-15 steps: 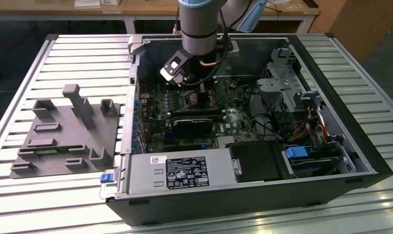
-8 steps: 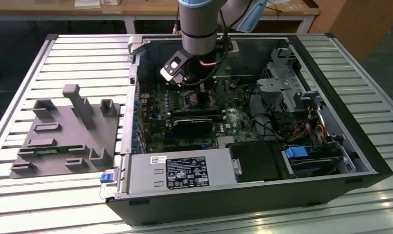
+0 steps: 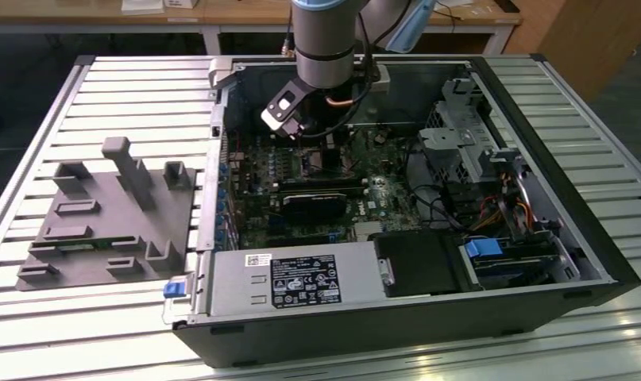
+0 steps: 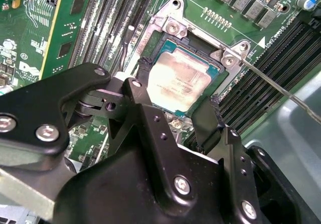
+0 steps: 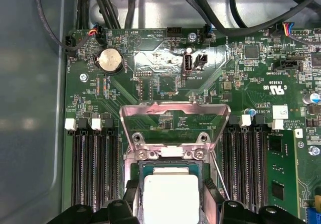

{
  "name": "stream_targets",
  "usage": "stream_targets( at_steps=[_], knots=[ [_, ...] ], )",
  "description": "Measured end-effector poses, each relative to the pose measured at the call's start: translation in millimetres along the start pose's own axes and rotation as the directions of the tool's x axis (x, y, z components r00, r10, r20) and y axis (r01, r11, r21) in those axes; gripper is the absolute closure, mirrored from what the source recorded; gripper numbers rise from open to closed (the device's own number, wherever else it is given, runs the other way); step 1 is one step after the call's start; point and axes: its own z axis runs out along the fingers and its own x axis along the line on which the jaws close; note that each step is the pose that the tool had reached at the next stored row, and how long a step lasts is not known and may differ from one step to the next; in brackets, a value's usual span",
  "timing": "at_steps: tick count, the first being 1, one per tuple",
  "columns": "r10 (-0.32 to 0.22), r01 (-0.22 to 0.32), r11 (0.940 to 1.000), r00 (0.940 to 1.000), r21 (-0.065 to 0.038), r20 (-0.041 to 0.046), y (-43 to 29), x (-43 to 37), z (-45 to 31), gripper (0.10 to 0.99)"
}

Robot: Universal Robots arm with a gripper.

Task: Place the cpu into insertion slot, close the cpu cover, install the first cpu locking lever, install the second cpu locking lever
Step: 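Place the cpu into insertion slot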

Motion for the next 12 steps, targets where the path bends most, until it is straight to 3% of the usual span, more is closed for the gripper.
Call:
stream_targets(
  at_steps=[12],
  knots=[
    [0.000,0.000,1.0000,1.0000,0.000,0.0002,0.2,0.0,-2.1,0.475]
  ],
)
